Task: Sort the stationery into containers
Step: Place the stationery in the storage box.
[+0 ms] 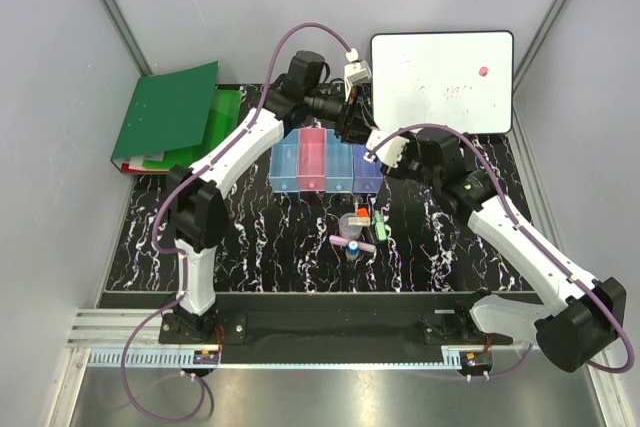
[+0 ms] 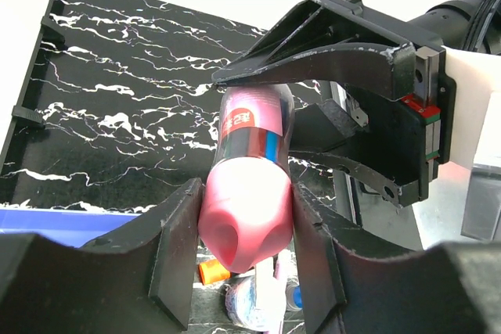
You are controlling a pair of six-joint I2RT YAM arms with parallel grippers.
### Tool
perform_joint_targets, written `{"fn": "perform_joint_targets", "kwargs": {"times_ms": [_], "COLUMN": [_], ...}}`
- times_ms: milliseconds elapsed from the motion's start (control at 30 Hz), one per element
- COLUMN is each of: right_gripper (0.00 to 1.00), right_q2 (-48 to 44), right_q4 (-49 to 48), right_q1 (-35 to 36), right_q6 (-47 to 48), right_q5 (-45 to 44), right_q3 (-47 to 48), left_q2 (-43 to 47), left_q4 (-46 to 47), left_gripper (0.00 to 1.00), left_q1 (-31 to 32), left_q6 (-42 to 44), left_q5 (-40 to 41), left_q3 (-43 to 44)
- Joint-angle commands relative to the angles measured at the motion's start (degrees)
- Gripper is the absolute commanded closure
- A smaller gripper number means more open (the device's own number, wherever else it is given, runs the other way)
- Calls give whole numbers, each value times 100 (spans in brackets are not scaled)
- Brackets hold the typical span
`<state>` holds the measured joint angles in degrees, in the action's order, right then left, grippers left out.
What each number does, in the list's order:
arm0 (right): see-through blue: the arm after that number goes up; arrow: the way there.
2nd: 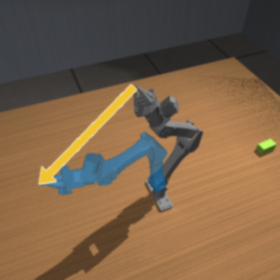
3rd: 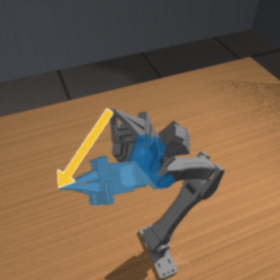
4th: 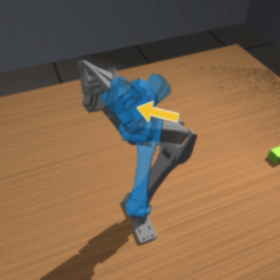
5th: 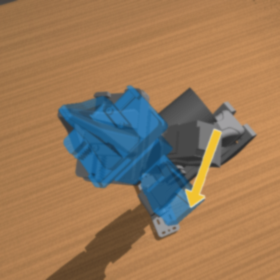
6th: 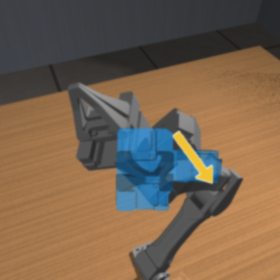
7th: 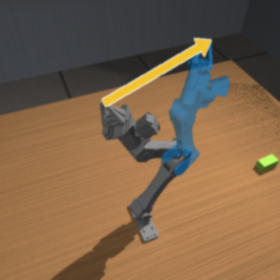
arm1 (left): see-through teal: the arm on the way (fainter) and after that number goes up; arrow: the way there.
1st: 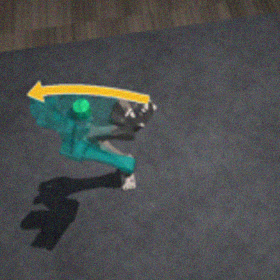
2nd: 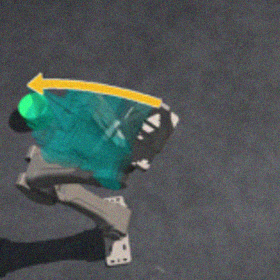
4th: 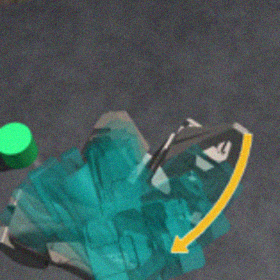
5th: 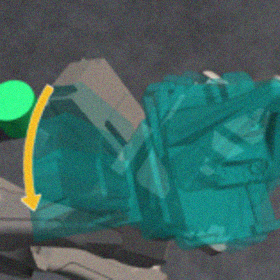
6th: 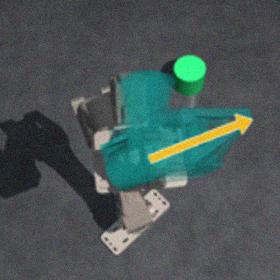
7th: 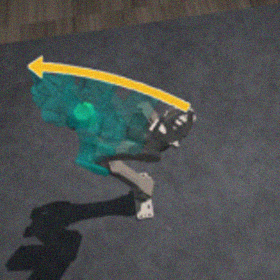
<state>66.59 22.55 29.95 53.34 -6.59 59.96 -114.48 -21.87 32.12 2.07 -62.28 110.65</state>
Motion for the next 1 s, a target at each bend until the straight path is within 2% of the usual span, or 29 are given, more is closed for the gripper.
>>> {"fn": "perform_joint_targets", "kwargs": {"times_ms": [0,33,67,100,167,233,367,467,533,700,867,967], "right_gripper": [61,49,31,27,8,2,0,0,0,0,0,0], "right_q2": [-172,-190,-199,-216,-234,-269,-339,-427,-524,-638,-700,-735], "right_q4": [-391,-426,-444,-444,-435,-444,-418,-426,-426,-435,-453,-453], "right_q1": [54,63,54,54,54,54,54,54,46,54,54,54], "right_q6": [-8,-17,-52,-52,-131,-227,-412,-404,-403,-412,-439,-439], "right_q5": [-35,-79,-88,-88,-71,-62,-167,-343,-448,-755,-844,-844], "right_q3": [95,86,86,77,85,86,173,226,226,209,121,59], "left_q2": [145,162,171,223,268,373,523,497,479,584,523,383], "left_q4": [438,455,455,464,508,534,395,-474,-1273,-2311,-2515,-2498], "left_gripper": [100,100,100,100,100,100,100,100,100,100,100,100], "left_q1": [-4,-4,-4,-4,-21,-74,-276,-557,-732,-1023,-1085,-1094], "left_q6": [-171,-171,-180,-171,-189,-171,11,625,1127,2631,3843,4326], "left_q5": [-223,-223,-214,-179,-144,-30,356,910,1524,3307,5178,5794], "left_q3": [194,185,141,115,10,-113,-228,52,263,326,299,518]}}
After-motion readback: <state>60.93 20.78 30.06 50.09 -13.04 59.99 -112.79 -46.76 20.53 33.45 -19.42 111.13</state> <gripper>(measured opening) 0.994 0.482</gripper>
